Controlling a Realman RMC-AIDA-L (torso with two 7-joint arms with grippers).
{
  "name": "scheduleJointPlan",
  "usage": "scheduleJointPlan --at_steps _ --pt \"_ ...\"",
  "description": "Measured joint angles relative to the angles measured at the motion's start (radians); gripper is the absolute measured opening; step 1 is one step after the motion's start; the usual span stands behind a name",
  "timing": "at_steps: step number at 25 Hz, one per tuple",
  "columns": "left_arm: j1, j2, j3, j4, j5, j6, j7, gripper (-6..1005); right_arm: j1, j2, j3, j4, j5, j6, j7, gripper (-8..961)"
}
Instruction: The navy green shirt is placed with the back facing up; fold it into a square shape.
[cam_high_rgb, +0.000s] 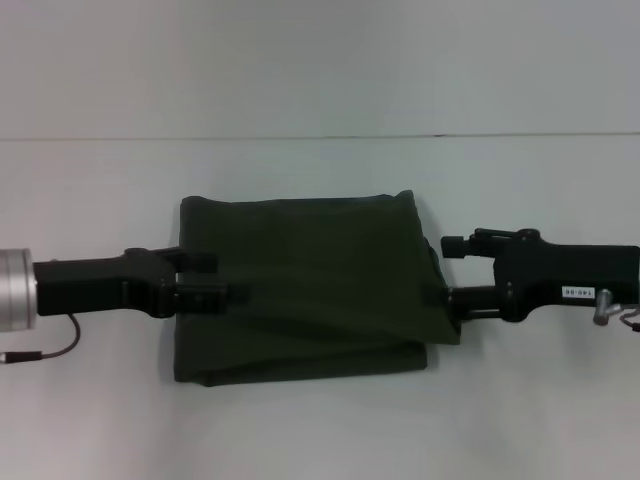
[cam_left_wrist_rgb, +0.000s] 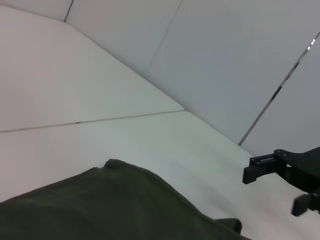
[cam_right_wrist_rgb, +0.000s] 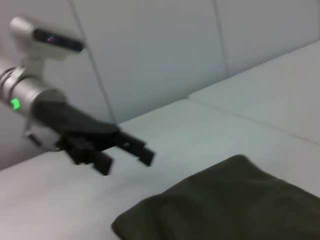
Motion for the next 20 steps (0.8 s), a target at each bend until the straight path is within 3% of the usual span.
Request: scheduleJointPlan --at_steps 4,6,9,20 --pt "-0.001 -0.024 0.028 0.006 0.001 -0.04 0.077 946 0.002 0.002 -0.036 0.01 0.001 -0.003 -0.046 825" --pt "0.006 -0.062 0.035 0.043 0.01 -0.052 0.164 946 0.004 0.003 -0.062 0.009 -0.001 -0.001 -0.051 896" --pt "0.008 -0.078 0.035 0.078 0.028 -0.055 0.166 946 0.01 0.001 -0.084 0.004 -0.001 0.001 -0.046 935" --pt "-0.004 -0.071 0.062 0.092 0.051 -0.047 0.134 946 0.016 -0.001 -0.079 0.003 0.003 0.036 -0.036 941"
